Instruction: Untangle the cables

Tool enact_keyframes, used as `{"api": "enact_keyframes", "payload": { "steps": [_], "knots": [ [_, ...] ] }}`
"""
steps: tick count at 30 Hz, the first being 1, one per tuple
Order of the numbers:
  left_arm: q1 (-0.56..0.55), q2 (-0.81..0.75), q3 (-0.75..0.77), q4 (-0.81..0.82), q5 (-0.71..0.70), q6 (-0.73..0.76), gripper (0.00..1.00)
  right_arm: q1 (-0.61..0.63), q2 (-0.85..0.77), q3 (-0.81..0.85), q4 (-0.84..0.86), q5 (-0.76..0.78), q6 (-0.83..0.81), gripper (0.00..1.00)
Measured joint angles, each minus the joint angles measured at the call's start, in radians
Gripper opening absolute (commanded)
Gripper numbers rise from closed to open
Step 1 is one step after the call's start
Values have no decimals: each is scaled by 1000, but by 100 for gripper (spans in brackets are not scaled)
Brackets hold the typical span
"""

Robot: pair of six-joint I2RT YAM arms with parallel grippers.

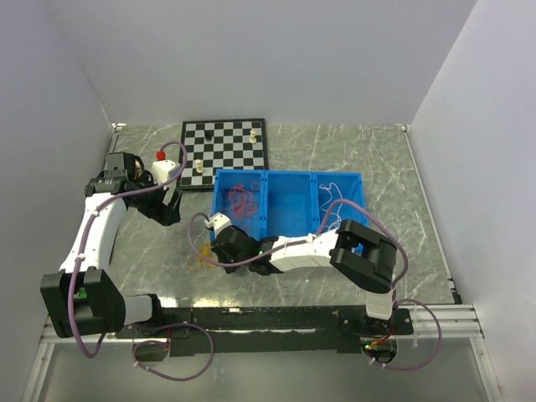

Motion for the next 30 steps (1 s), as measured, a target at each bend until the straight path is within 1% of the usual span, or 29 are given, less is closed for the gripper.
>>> {"api": "enact_keyframes", "payload": {
  "steps": [1,2,6,10,11,13,15,16,17,18,21,25,27,30],
  "knots": [
    [0,0,0,-2,1,2,94,-3,0,-12,12,-4,0,7],
    [0,0,0,-3,3,3,94,-4,0,-23,18,-7,0,0],
    [0,0,0,-9,11,4,92,-5,-8,-88,60,-24,9,0],
    [0,0,0,-12,16,5,92,-3,-60,-159,85,-29,18,0],
    [0,0,0,-12,17,6,92,-2,-77,-183,89,-29,18,2],
    [0,0,0,-13,18,6,92,2,-114,-227,98,-27,18,25],
    [0,0,0,-13,19,6,92,5,-138,-249,101,-26,18,44],
    [0,0,0,-13,21,6,92,6,-142,-250,105,-25,17,52],
    [0,0,0,-14,21,6,92,6,-143,-249,115,-24,15,62],
    [0,0,0,-14,21,6,92,6,-142,-246,119,-25,10,66],
    [0,0,0,-10,20,2,93,4,-116,-198,109,-23,-6,65],
    [0,0,-2,3,21,-5,93,-4,-56,-93,113,-15,-20,56],
    [0,0,-5,9,21,-5,93,-15,-38,-65,121,-17,-25,49],
    [0,0,-14,11,21,-5,93,-40,-14,-39,123,-32,-22,34]
  ]
}}
